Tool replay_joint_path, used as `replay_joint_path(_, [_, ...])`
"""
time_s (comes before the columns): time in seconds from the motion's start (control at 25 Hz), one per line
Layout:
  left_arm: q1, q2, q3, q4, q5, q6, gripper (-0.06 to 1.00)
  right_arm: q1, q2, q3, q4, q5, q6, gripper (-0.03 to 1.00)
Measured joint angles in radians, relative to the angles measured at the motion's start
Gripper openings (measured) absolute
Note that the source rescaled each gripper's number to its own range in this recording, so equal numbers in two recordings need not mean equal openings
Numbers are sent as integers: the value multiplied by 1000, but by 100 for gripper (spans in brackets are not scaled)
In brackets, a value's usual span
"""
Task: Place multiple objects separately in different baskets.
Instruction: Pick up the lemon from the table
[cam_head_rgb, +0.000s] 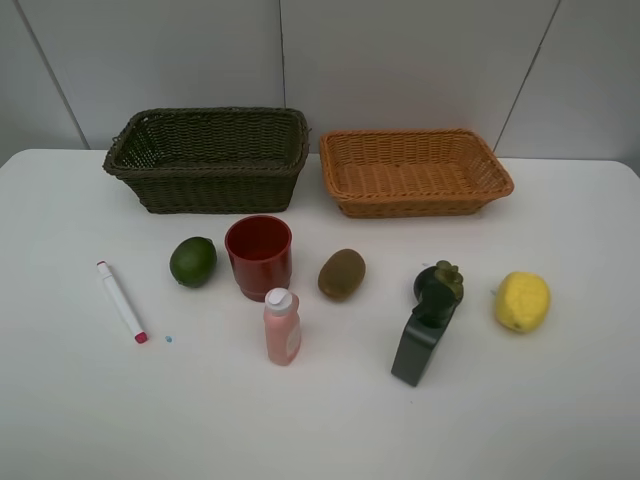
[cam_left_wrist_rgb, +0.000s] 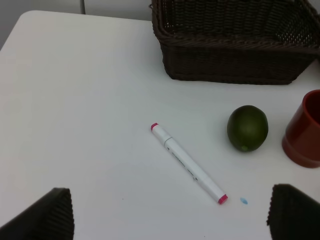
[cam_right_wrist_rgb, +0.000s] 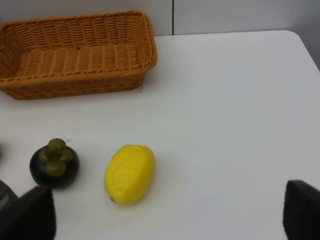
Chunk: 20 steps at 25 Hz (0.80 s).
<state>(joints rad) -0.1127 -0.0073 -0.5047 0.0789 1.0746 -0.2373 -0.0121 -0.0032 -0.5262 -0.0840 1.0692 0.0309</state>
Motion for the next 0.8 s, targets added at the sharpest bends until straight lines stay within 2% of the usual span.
replay_joint_path(0.8, [0,0,0,0,0,0,100,0,0,0,0,0,0,99])
